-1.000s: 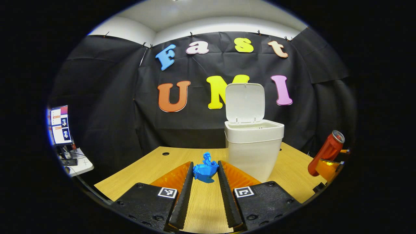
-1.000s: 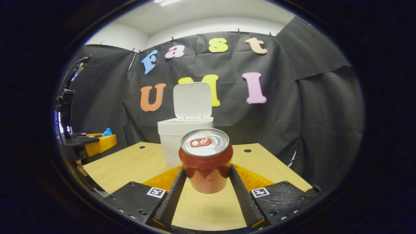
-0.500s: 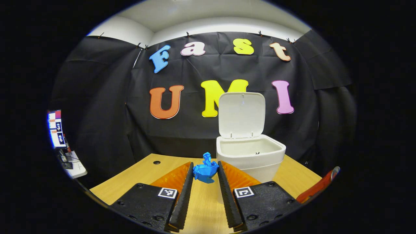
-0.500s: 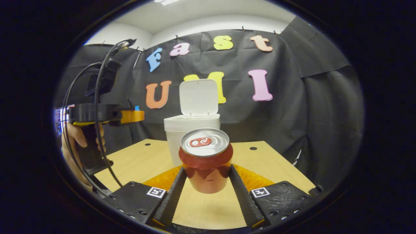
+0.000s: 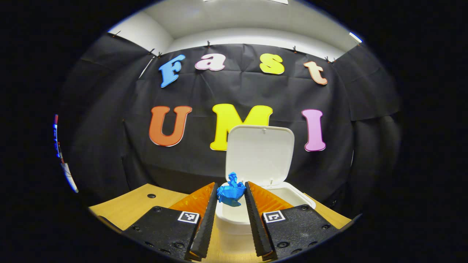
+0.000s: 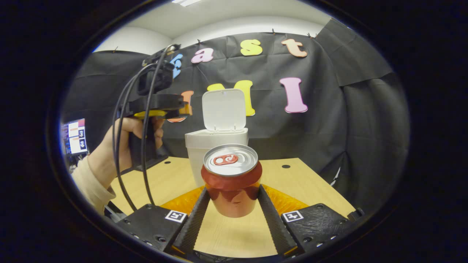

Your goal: Press the lid of the desktop garbage bin to open it, pick up the crumpled paper on the desktop and throw it into the bin, then pick up the pop can on the desktop and drop it into the bin, and finally close the garbage bin lid.

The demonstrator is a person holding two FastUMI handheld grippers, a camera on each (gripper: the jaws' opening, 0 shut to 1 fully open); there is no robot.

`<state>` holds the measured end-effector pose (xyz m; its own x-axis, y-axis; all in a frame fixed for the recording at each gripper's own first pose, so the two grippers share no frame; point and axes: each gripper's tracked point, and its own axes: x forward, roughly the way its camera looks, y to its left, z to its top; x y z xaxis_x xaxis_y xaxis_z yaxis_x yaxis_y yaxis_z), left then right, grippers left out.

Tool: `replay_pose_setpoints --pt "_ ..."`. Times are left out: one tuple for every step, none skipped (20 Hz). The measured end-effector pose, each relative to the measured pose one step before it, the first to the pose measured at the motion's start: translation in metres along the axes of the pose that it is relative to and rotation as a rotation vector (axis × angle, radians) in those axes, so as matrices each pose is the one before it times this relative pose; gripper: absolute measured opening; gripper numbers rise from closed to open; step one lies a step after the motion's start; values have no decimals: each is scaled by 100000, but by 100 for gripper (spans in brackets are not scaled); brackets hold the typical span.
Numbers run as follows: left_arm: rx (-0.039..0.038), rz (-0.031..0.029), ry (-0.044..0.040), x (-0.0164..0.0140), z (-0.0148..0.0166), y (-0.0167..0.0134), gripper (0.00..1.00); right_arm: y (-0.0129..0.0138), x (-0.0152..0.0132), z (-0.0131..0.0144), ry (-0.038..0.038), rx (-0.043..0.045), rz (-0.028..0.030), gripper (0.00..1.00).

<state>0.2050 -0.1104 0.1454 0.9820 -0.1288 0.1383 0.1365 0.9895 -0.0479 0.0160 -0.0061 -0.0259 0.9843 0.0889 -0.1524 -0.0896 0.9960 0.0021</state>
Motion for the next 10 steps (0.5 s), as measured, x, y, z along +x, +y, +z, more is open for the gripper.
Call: replay_pose_setpoints --pt "3137 -713 -2099 805 421 -530 49 -217 -2 98 -480 -523 -766 80" --pt "600 -1957 -292 757 -57 -712 49 -339 -26 90 -312 -100 -1042 80" --pt "-282 -2899 1291 799 -618 -1134 49 -354 -72 136 -116 99 -700 80" --pt "2083 -2365 1190 814 -612 -909 49 -205 -202 -23 -248 670 -462 80" --pt "2413 -662 1123 609 -337 -466 50 -168 -98 115 -33 143 -48 80" --pt "2172 -119 508 742 -74 -209 50 -115 -41 157 -363 -61 220 79" --pt "1234 -305 455 617 -258 -393 50 -240 -17 294 -680 454 -114 80" --pt "780 -73 -258 614 -114 -289 50 -277 -87 137 -541 611 -180 80" --pt "251 -228 973 523 -302 -404 50 -255 -15 171 -214 664 -39 80" --pt "365 39 775 397 -391 -434 50 -168 33 3 -176 769 327 80"
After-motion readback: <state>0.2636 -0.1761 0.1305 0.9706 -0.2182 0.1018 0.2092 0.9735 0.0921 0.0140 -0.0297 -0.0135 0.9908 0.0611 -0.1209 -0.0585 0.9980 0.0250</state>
